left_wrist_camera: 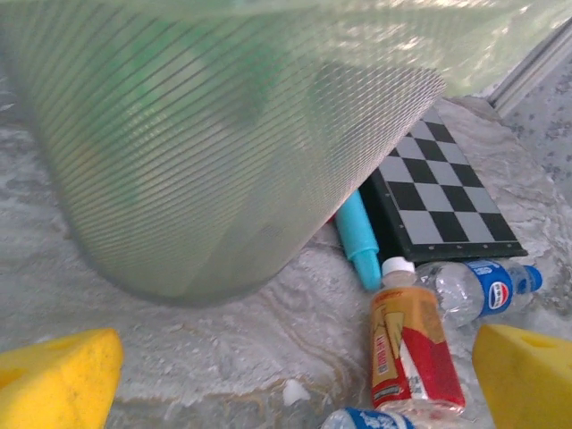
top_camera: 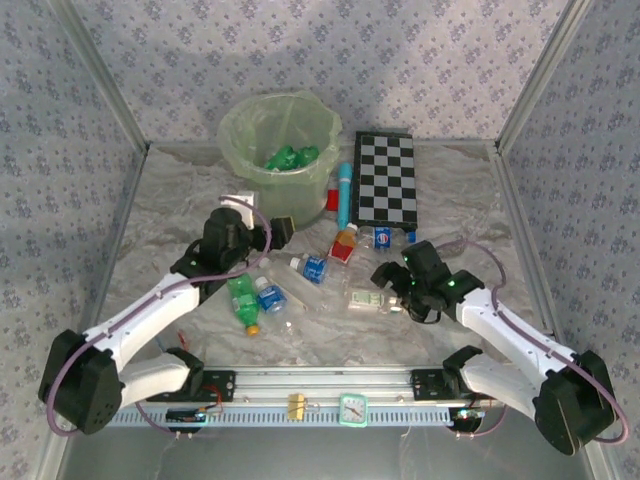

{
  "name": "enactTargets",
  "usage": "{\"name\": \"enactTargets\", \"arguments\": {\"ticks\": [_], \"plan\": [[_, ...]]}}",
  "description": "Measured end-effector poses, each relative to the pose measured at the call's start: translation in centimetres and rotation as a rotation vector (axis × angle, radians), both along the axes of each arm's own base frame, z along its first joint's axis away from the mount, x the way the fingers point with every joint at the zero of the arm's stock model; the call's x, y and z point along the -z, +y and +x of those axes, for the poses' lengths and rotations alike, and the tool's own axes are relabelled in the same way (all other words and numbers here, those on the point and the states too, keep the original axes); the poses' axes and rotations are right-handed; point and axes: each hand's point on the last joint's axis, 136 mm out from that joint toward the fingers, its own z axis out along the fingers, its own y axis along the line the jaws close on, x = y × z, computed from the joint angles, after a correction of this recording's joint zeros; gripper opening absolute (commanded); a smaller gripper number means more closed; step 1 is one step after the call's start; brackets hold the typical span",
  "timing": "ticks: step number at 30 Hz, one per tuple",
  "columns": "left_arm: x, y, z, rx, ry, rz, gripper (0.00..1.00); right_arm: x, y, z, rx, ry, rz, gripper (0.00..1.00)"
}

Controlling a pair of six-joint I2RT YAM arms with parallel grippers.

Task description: Put the plastic bottles in the bin

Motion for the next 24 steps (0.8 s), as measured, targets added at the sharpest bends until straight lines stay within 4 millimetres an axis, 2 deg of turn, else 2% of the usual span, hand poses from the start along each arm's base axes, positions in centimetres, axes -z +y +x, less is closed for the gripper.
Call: {"name": "enactTargets", "arguments": {"ticks": [7, 18, 21, 24], "plan": [[-1.8, 1.7, -1.1, -0.049, -0.068, -0.032, 1.00, 1.8, 1.0, -0.4, 0.042, 0.060, 0.023, 1.00], [-1.9, 2.3, -1.5, -0.077, -0.070, -0.050, 1.00, 3.6, 2.0, 1.6, 0.092, 0.055, 0.028, 0.99], [-1.7, 2.4, -1.6, -0.083, -0.061, -0.056, 1.00, 4.5, 2.0, 1.7, 0.100, 0.075, 0.014, 0.95], [-1.6, 2.5, -1.7, -0.086, -0.055, -0.061, 1.00, 4.7, 1.9, 1.6, 0.105, 0.088, 0.000, 0.86]]}}
